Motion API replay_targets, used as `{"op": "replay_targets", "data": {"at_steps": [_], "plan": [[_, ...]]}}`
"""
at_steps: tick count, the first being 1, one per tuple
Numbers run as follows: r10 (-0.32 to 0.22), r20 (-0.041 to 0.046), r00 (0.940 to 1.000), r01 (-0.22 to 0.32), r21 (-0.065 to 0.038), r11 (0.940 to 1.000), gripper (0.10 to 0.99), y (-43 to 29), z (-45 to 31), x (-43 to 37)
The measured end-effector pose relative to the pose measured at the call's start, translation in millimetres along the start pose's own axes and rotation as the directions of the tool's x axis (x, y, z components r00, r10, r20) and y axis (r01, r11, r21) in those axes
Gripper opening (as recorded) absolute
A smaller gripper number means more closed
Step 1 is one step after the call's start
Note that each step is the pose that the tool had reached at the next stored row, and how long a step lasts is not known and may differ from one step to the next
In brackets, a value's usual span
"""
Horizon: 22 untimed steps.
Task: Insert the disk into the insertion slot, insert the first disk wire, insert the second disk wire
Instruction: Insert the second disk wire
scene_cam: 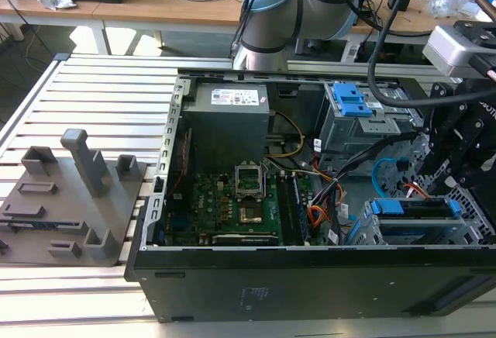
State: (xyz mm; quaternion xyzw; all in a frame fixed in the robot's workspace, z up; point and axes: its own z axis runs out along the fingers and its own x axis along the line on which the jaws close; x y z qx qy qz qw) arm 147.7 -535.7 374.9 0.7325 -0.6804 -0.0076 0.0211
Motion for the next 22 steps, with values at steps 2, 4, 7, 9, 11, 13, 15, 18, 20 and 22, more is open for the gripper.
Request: {"op": "replay_targets", "data": {"at_steps": [2, 4, 7, 9, 11, 13, 15, 18, 20, 22], "plan": [[-0.029, -0.0014, 0.9996, 0.029, 0.001, 0.9996, 0.361, 0.1, -1.9, -0.1], [-0.029, -0.0014, 0.9996, 0.029, 0.001, 0.9996, 0.361, 0.2, -5.1, -0.3], [-0.029, -0.0015, 0.9996, 0.029, 0.001, 0.9996, 0.361, 0.2, -5.6, -0.7], [-0.029, -0.0017, 0.9996, 0.029, 0.000, 0.9996, 0.361, 0.2, -5.8, -1.5], [-0.029, -0.0016, 0.9996, 0.029, 0.000, 0.9996, 0.361, -0.1, -5.8, -5.9], [-0.029, -0.0017, 0.9996, 0.029, 0.000, 0.9996, 0.361, -0.7, -6.0, -13.7], [-0.029, -0.0015, 0.9996, 0.029, 0.000, 0.9996, 0.361, -1.3, -6.1, -21.9], [-0.029, -0.0017, 0.9996, 0.029, 0.000, 0.9996, 0.361, -1.8, -6.3, -28.6], [-0.030, -0.0016, 0.9996, 0.030, 0.000, 0.9996, 0.361, -1.9, -6.3, -28.8], [-0.042, -0.0022, 0.9991, 0.042, 0.001, 0.9991, 0.361, -0.8, -5.9, -29.4]]}}
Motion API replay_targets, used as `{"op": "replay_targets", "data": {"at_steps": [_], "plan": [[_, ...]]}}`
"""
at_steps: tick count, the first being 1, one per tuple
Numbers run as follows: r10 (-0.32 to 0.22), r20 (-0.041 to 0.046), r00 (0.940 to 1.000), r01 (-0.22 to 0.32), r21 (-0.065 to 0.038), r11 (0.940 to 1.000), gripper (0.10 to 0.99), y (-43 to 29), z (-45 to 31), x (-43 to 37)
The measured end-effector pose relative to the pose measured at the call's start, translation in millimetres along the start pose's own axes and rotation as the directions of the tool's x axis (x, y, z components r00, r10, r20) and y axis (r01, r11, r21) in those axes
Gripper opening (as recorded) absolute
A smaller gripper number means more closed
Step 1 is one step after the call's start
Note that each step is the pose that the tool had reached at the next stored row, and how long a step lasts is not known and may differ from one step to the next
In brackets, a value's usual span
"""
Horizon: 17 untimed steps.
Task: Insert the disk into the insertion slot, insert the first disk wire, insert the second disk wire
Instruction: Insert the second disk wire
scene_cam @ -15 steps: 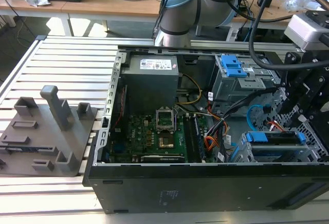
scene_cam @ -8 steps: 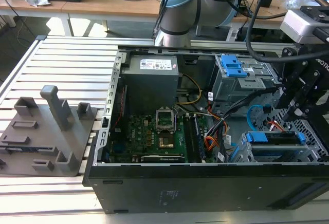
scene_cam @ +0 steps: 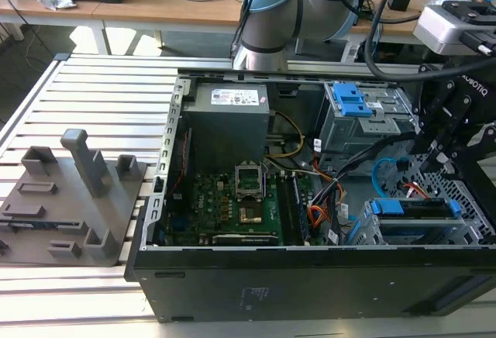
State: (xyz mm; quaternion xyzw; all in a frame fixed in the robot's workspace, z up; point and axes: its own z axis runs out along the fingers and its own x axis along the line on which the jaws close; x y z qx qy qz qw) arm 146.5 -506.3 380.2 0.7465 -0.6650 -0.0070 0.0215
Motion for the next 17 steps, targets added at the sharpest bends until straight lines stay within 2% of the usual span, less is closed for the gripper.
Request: {"op": "replay_targets", "data": {"at_steps": [3, 5, 8, 9, 12, 13, 17], "plan": [[-0.019, -0.0008, 0.9998, 0.019, 0.000, 0.9998, 0.361, 0.8, 2.6, -0.7], [-0.080, -0.0038, 0.9968, 0.080, 0.001, 0.9968, 0.361, 0.8, 4.4, -0.9], [-0.095, -0.0042, 0.9954, 0.095, 0.002, 0.9954, 0.361, 0.4, 5.0, -12.7], [-0.095, -0.0046, 0.9954, 0.095, 0.001, 0.9954, 0.361, 1.5, 5.3, -13.1], [-0.095, -0.0114, 0.9954, 0.095, 0.000, 0.9955, 0.361, 6.8, 7.3, -13.7], [-0.095, -0.0165, 0.9953, 0.095, -0.001, 0.9955, 0.361, 9.1, 9.3, -14.0], [-0.095, -0.0325, 0.9949, 0.095, -0.005, 0.9955, 0.361, 10.6, 14.0, -14.3]]}}
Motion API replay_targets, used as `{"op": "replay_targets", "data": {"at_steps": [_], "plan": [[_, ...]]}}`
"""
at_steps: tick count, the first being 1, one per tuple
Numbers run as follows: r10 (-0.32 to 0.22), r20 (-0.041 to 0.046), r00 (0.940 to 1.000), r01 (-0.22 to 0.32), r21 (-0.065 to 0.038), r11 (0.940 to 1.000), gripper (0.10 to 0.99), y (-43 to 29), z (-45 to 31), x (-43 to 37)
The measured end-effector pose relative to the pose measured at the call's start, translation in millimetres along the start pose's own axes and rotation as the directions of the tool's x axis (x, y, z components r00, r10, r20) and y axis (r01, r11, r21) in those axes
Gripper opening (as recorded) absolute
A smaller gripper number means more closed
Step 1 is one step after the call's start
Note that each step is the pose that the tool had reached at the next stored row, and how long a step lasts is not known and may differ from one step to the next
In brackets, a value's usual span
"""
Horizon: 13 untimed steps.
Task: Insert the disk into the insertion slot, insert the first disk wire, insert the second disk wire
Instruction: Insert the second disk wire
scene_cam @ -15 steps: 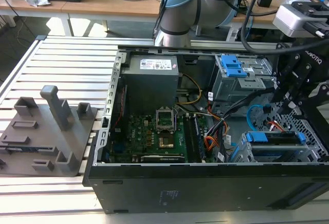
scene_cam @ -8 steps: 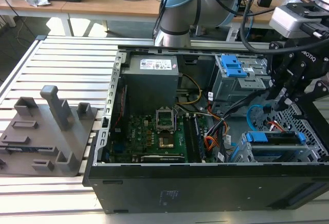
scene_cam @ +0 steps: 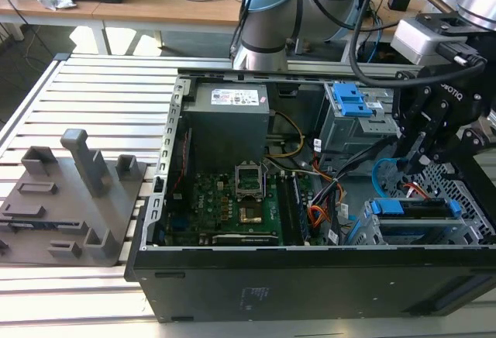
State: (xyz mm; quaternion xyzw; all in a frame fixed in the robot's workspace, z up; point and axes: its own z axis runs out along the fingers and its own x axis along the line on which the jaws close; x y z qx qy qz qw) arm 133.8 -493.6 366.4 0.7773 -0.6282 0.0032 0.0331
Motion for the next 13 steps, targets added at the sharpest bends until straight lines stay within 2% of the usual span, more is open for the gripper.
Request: {"op": "replay_targets", "data": {"at_steps": [1, 4, 9, 10, 11, 12, 13], "plan": [[0.000, -0.0043, 1.0000, 0.000, -0.001, 1.0000, 0.361, 0.3, 1.3, -0.1], [-0.001, -0.0065, 1.0000, 0.001, -0.001, 1.0000, 0.361, 0.3, 7.2, -0.5], [-0.001, -0.0068, 1.0000, 0.001, -0.001, 1.0000, 0.349, 0.3, 7.2, -0.5], [-0.001, -0.0068, 1.0000, 0.001, -0.001, 1.0000, 0.282, 0.3, 7.2, -0.5], [-0.001, -0.0068, 1.0000, 0.001, -0.001, 1.0000, 0.282, 0.3, 7.2, -0.5], [-0.001, -0.0068, 1.0000, 0.001, -0.001, 1.0000, 0.173, 0.3, 7.3, -0.5], [-0.001, -0.0069, 1.0000, 0.001, -0.001, 1.0000, 0.173, 0.3, 7.3, -0.5]]}}
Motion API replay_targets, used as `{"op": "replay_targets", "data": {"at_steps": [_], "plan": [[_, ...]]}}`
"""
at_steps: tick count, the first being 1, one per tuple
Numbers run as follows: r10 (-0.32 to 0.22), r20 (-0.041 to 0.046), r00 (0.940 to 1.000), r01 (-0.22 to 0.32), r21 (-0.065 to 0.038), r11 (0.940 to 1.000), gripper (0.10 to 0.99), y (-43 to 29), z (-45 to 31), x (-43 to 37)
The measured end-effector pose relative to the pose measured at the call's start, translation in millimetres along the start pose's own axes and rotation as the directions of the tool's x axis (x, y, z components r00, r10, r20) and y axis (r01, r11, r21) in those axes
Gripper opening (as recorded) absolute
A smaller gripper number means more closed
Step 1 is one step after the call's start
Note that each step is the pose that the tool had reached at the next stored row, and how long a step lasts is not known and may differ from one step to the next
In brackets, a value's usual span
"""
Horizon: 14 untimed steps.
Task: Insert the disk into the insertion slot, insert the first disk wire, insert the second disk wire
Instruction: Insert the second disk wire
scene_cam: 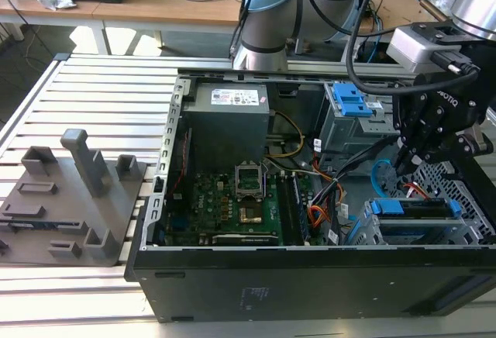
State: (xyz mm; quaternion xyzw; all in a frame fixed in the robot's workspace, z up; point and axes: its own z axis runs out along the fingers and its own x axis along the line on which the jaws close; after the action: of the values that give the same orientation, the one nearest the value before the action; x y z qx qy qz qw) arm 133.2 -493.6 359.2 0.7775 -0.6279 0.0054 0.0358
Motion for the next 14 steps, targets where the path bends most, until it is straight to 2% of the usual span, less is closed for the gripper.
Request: {"op": "replay_targets", "data": {"at_steps": [7, 9, 14], "plan": [[0.000, -0.0001, 1.0000, 0.000, 0.000, 1.0000, 0.161, 0.2, 0.1, 1.0], [0.000, -0.0002, 1.0000, 0.000, 0.000, 1.0000, 0.161, 1.3, 0.4, 6.3], [0.000, 0.0000, 1.0000, 0.000, 0.000, 1.0000, 0.161, 6.3, 2.4, 29.7]]}}
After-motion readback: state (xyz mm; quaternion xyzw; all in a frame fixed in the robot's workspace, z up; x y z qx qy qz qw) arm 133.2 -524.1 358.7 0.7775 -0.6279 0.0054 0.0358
